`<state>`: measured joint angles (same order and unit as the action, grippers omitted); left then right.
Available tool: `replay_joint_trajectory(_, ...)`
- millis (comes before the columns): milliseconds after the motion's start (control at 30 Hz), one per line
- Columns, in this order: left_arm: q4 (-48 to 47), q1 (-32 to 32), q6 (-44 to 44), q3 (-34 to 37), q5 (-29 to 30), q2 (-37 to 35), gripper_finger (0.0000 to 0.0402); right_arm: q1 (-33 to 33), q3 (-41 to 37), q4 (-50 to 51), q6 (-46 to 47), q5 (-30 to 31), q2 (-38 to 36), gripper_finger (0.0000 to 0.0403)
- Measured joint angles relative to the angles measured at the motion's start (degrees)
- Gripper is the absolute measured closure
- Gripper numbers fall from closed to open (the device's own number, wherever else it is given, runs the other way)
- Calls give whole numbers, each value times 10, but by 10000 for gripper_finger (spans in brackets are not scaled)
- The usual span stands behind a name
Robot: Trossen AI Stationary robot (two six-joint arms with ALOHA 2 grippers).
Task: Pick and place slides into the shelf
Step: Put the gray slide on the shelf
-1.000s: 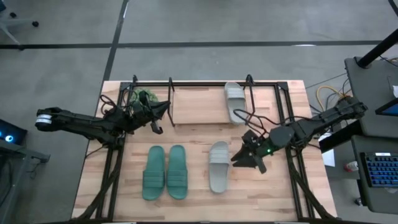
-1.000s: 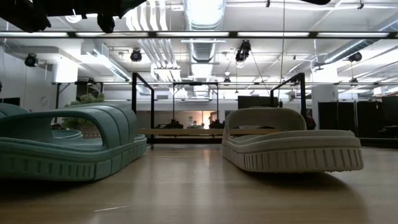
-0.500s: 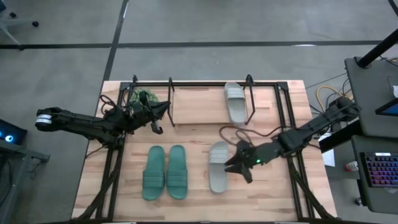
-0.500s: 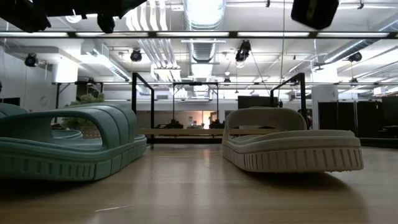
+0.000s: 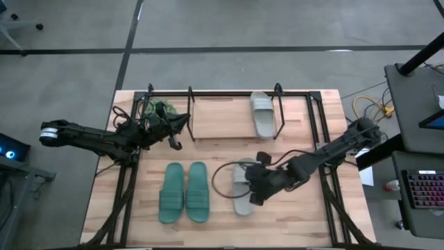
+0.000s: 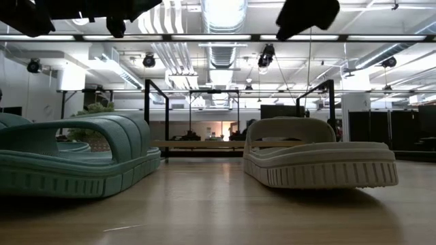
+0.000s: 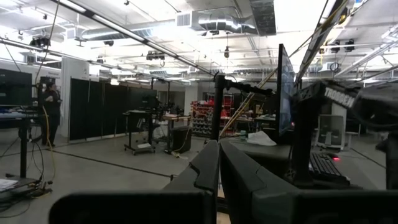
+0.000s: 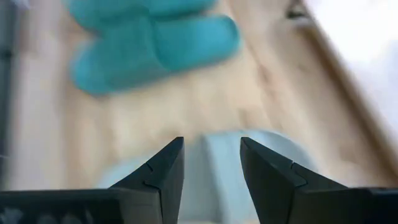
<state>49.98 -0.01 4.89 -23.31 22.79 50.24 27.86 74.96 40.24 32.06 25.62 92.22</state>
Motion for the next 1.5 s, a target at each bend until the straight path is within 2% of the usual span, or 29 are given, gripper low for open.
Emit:
replay_joint_trajectory(100, 0, 0, 0, 0, 0, 0, 402, 0, 67, 98, -36, 4, 43, 251)
replay_joint_trajectory(300, 0, 0, 0, 0, 0, 0, 402, 0, 154, 110, -97, -10, 101, 196)
replay_joint_trajectory(467, 0, 0, 0, 0, 0, 0, 402, 0, 186, 157, -95, -10, 146, 139)
replay_joint_trajectory(567, 0, 0, 0, 0, 0, 0, 402, 0, 190, 187, -92, -11, 169, 125)
replay_joint_trajectory(700, 0, 0, 0, 0, 0, 0, 402, 0, 191, 198, -92, -12, 201, 126)
replay_joint_trajectory(900, 0, 0, 0, 0, 0, 0, 402, 0, 176, 196, -94, -11, 240, 148)
replay_joint_trajectory(1033, 0, 0, 0, 0, 0, 0, 402, 0, 174, 198, -92, 11, 259, 162)
replay_joint_trajectory(1267, 0, 0, 0, 0, 0, 0, 402, 0, 168, 198, -91, 46, 268, 182)
replay_joint_trajectory(1500, 0, 0, 0, 0, 0, 0, 402, 0, 152, 198, -80, 77, 269, 184)
